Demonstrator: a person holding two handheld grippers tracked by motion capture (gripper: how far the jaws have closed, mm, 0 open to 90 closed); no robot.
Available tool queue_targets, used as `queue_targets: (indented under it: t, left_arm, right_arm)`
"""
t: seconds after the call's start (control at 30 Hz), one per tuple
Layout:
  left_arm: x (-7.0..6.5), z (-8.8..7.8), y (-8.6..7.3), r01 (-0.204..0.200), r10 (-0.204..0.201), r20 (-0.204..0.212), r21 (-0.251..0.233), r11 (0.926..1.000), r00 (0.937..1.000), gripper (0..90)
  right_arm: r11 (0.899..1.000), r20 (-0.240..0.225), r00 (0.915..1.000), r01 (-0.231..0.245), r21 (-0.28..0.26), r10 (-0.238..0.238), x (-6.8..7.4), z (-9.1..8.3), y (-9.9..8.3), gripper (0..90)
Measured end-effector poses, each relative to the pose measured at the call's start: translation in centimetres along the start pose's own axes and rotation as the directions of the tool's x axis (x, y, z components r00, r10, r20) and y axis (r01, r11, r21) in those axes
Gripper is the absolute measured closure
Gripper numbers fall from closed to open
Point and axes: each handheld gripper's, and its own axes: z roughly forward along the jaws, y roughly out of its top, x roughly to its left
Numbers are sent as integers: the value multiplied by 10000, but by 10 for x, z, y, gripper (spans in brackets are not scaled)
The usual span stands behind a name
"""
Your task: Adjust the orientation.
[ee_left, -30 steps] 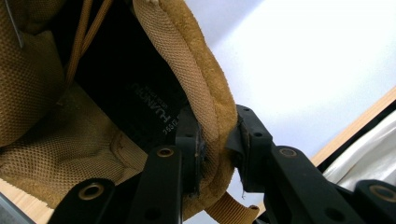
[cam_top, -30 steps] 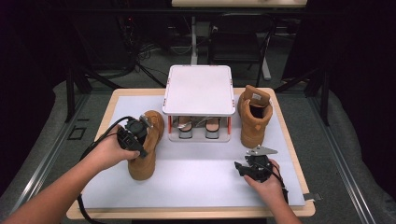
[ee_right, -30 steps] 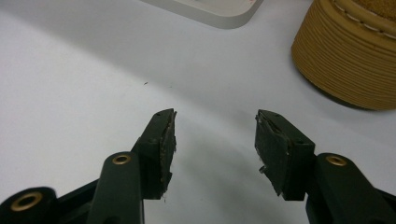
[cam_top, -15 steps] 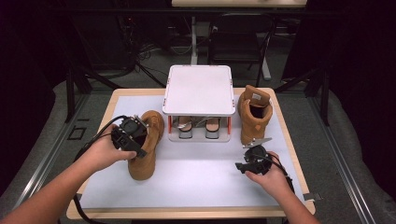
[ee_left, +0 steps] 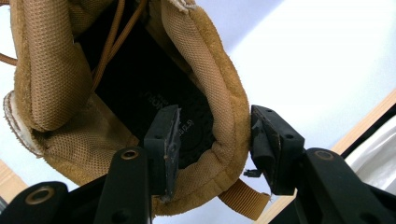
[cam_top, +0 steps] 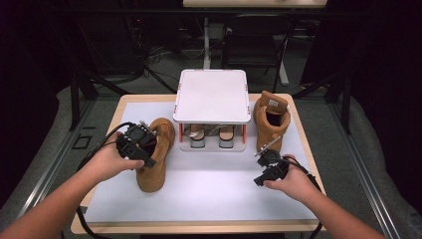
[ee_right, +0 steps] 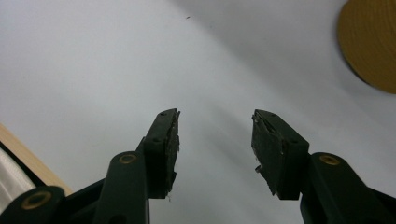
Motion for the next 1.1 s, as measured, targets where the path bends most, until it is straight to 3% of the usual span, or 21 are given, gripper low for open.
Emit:
queue_targets:
  t: [0.3, 0.57, 0.77, 1.1]
  left_arm:
    - [1, -1, 0, 113, -114, 83, 127, 9999, 9999, 523]
    - [2, -5, 1, 72, -71, -28, 106, 9999, 10000, 511]
    - [2, -5, 2, 31, -31, -37, 125, 9999, 10000, 503]
    - [3, -7, 3, 82, -82, -2, 51, 10000, 10000, 477]
  right_arm:
    - [9988, 629, 9980, -116, 472, 86, -12, -25, 18, 532]
    - [9943, 696, 9968, -449, 968, 383, -20, -39, 34, 604]
    - [9886, 939, 9949, -497, 1419, 366, -27, -54, 48, 598]
    - [9830, 1161, 9897, -1009, 1534, 835, -50, -70, 71, 535]
